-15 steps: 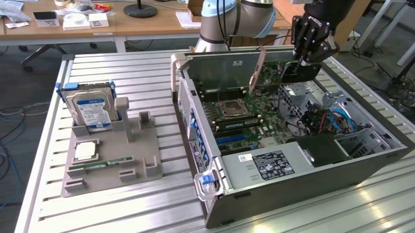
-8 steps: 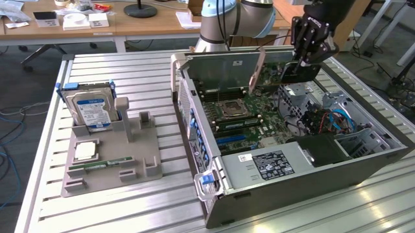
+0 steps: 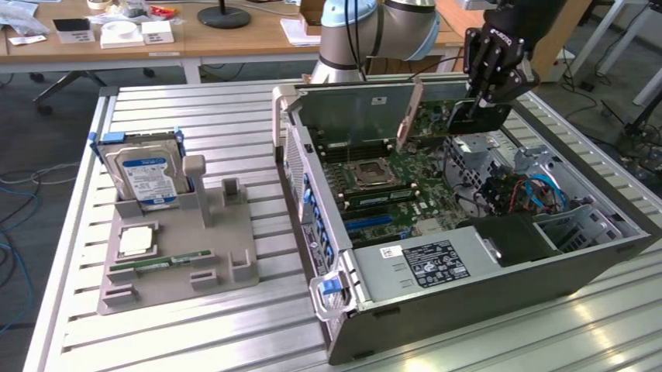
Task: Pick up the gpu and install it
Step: 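Insert the gpu into the slot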
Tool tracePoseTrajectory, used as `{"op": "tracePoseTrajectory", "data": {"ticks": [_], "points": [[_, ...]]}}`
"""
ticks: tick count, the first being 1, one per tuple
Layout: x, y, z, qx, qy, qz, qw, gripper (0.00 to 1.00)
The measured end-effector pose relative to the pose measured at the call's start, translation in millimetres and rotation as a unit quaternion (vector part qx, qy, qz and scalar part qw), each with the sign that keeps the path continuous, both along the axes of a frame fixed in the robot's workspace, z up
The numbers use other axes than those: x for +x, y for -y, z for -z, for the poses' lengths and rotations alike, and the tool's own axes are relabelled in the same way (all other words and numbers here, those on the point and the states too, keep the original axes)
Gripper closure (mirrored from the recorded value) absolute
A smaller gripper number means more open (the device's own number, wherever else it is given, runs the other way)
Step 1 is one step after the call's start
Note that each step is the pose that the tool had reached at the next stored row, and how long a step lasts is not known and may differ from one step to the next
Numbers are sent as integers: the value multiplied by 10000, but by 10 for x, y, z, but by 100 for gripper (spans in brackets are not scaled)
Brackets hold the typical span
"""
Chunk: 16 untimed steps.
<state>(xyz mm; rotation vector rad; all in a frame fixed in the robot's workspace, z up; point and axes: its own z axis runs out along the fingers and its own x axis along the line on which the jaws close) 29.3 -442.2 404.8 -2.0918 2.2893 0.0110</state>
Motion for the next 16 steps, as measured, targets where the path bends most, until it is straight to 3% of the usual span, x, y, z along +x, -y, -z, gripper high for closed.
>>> {"op": "tracePoseTrajectory", "data": {"ticks": [12,16], "points": [[-55,0,12,0,0,0,10000,73],[-74,2,66,0,0,-1,10000,73]]}}
